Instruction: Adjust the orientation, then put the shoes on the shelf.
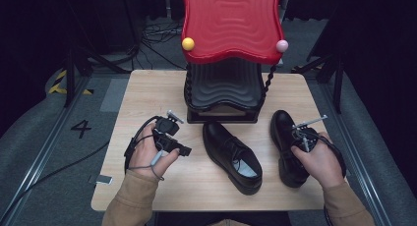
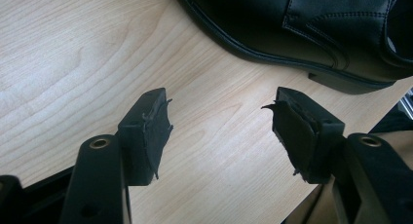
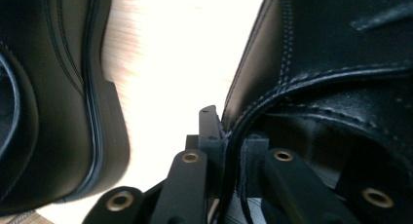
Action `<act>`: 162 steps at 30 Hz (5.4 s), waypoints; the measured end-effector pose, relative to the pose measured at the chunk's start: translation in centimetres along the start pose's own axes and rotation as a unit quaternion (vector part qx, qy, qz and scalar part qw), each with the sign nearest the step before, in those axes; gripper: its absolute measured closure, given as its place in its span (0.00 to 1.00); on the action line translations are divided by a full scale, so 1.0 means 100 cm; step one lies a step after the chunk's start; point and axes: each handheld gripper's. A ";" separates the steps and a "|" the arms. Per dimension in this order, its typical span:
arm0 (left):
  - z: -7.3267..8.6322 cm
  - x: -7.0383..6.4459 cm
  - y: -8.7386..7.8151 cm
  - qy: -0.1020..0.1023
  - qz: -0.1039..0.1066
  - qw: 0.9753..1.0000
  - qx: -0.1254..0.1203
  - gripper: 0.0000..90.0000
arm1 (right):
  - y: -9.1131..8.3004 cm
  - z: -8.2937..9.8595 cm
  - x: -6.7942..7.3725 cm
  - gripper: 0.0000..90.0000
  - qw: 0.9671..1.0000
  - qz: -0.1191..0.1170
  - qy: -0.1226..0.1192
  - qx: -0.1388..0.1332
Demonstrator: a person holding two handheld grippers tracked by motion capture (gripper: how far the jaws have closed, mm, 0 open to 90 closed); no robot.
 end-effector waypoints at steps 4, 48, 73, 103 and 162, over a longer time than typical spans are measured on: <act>-0.003 0.000 0.001 0.004 0.004 1.000 -0.001 0.43 | -0.014 0.005 -0.007 0.96 1.000 0.001 0.009 -0.009; 0.023 0.012 -0.016 -0.042 -0.012 0.999 -0.018 0.44 | 0.003 -0.018 0.065 0.96 0.982 -0.003 -0.182 -0.042; 0.014 0.010 -0.010 -0.030 -0.007 1.000 -0.007 0.43 | 0.005 -0.014 0.080 0.46 0.987 -0.087 -0.120 -0.060; 0.017 0.018 -0.008 -0.042 -0.006 0.999 -0.005 0.43 | 0.060 -0.048 0.116 0.69 0.978 0.061 -0.192 0.048; 0.017 0.044 -0.014 -0.052 0.000 0.999 -0.013 0.42 | -0.051 -0.042 0.105 0.91 0.985 0.000 -0.117 0.127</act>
Point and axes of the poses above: each handheld gripper's, and its own axes: y roughly forward along the jaws, z roughly out of its underside, x roughly to its left, and after that the axes turned 2 degrees about z, right-handed
